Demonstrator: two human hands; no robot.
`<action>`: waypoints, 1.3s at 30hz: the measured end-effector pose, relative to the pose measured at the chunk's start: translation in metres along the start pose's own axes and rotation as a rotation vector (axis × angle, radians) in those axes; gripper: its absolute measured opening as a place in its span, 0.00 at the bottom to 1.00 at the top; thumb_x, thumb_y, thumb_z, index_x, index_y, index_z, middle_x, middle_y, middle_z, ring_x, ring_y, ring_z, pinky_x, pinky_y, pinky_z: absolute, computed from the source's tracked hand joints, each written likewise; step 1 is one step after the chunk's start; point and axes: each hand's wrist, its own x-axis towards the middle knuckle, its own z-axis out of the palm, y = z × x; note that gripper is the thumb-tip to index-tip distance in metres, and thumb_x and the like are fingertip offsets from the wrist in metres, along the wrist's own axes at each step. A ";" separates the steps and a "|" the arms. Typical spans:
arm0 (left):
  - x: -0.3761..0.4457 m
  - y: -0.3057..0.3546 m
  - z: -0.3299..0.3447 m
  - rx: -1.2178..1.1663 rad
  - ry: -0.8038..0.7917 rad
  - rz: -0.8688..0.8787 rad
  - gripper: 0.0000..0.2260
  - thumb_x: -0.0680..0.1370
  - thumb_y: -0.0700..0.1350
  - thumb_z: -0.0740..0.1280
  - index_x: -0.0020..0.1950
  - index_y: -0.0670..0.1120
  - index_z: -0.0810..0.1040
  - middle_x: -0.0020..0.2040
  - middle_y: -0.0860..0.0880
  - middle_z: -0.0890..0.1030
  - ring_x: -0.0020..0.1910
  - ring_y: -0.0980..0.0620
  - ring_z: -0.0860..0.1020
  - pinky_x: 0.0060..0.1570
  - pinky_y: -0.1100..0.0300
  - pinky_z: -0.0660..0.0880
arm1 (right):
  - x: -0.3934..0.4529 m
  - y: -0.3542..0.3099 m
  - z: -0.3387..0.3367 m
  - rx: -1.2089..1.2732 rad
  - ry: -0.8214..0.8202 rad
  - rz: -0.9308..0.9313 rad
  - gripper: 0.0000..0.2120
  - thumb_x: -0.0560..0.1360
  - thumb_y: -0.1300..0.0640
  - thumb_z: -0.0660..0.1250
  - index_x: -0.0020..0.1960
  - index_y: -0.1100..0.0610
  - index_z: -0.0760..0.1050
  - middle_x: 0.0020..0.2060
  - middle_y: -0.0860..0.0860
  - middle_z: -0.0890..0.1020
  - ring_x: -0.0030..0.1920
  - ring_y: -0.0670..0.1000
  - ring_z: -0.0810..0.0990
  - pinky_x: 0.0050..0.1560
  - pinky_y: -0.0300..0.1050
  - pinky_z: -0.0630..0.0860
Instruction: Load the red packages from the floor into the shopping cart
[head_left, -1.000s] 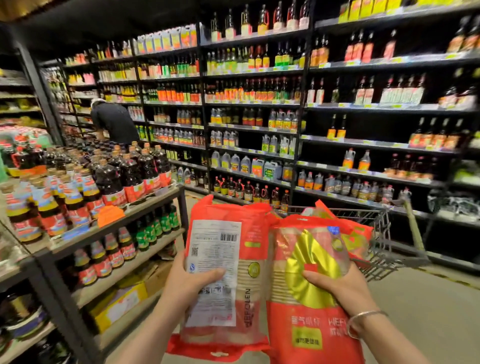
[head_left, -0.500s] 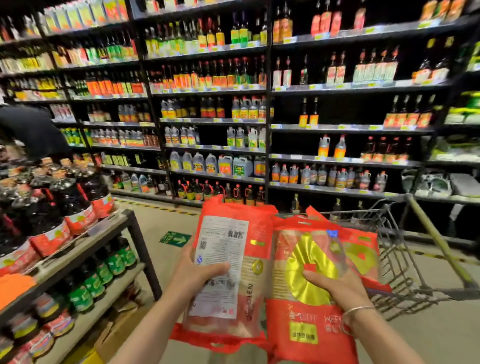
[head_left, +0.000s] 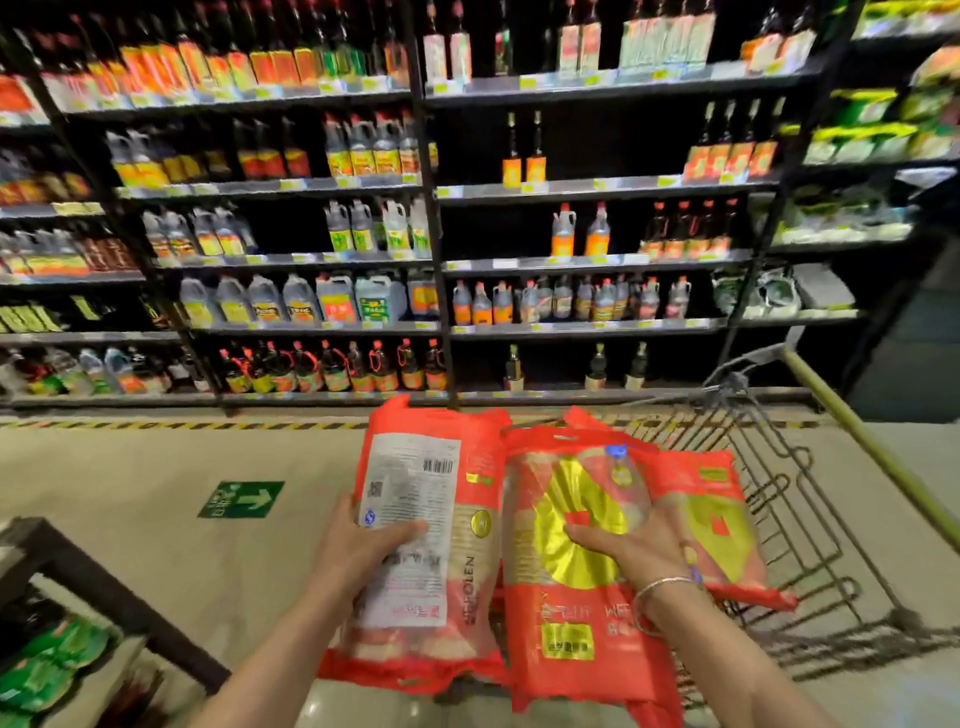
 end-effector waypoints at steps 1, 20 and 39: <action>0.021 -0.002 0.005 -0.014 -0.035 -0.018 0.28 0.64 0.35 0.80 0.60 0.41 0.73 0.45 0.46 0.84 0.36 0.52 0.85 0.29 0.66 0.78 | 0.021 0.004 0.007 -0.017 -0.010 0.017 0.34 0.62 0.69 0.80 0.65 0.62 0.74 0.36 0.45 0.80 0.29 0.33 0.77 0.30 0.22 0.69; 0.236 -0.068 0.096 0.260 -0.034 -0.382 0.26 0.62 0.44 0.79 0.53 0.48 0.68 0.47 0.49 0.83 0.43 0.48 0.82 0.49 0.51 0.79 | 0.224 0.062 0.155 -0.683 0.062 0.553 0.43 0.64 0.38 0.76 0.64 0.63 0.62 0.63 0.61 0.76 0.62 0.60 0.77 0.57 0.51 0.74; 0.264 -0.105 0.089 0.447 -0.181 -0.419 0.49 0.60 0.59 0.79 0.73 0.46 0.58 0.65 0.43 0.71 0.62 0.42 0.74 0.60 0.43 0.75 | 0.210 0.053 0.174 -1.091 -0.008 0.353 0.50 0.69 0.26 0.60 0.77 0.57 0.49 0.69 0.55 0.64 0.70 0.56 0.66 0.62 0.46 0.72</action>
